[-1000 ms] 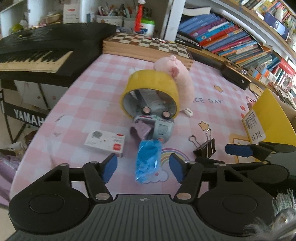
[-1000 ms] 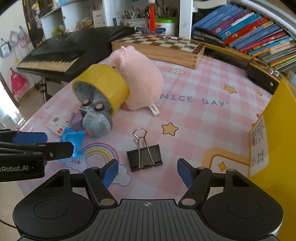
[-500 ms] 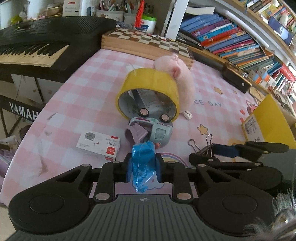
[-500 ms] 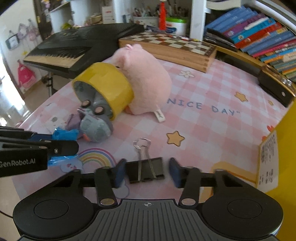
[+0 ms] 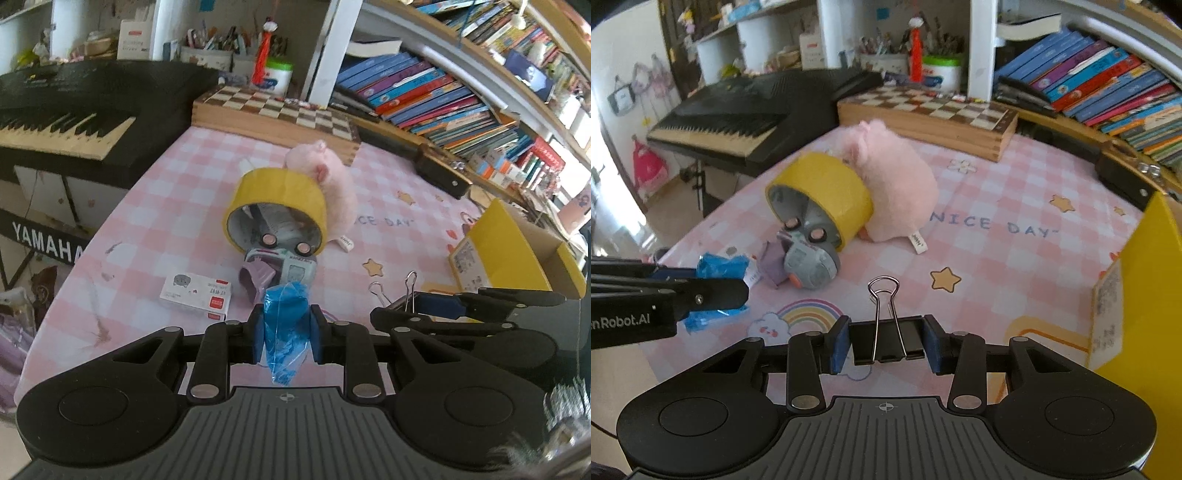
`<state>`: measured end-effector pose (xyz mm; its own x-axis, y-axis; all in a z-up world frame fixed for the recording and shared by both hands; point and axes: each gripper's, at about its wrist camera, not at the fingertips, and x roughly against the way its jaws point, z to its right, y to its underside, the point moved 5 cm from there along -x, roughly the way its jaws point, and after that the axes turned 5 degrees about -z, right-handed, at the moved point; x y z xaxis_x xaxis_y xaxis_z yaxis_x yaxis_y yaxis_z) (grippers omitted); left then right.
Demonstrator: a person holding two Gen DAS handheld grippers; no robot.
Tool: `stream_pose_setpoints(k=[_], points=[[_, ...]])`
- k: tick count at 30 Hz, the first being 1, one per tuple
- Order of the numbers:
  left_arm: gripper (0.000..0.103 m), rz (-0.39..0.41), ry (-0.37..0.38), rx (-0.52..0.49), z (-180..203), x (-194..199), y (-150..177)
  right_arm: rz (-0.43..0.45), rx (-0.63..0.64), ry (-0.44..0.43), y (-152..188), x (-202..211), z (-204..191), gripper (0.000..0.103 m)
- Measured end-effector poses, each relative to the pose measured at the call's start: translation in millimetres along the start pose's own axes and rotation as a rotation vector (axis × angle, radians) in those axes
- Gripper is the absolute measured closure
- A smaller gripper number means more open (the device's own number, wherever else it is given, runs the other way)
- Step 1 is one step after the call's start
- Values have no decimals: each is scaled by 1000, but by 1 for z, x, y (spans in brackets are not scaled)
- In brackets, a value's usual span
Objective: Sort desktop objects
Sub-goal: 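Close the left tool on the blue bag while the right tool closes on the binder clip, then carry the blue bag in the left tool and clip in the right tool toward the yellow box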
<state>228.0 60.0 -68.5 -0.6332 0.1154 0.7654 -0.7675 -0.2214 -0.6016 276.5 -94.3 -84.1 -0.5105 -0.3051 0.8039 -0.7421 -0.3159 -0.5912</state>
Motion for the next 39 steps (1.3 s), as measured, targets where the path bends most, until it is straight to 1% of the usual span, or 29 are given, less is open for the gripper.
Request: stream_pose_setpoints(k=[8,14,24,32,39], points=[[81,69,49,-48,7,41,4,73,-63,0,5,46,-12,62],[81,94,83,-73,9,68,18,104,-115,21,21,76,-21,62],[82,83,119,-106,2,101,58,117,-132,55,62,104,-54,62],[82,79,153,-124,-2,126,87,118,-173,74,93,125,-71,62],[82,74,194,-178,7,138,107,114,-208,106,121,140,-81,62]])
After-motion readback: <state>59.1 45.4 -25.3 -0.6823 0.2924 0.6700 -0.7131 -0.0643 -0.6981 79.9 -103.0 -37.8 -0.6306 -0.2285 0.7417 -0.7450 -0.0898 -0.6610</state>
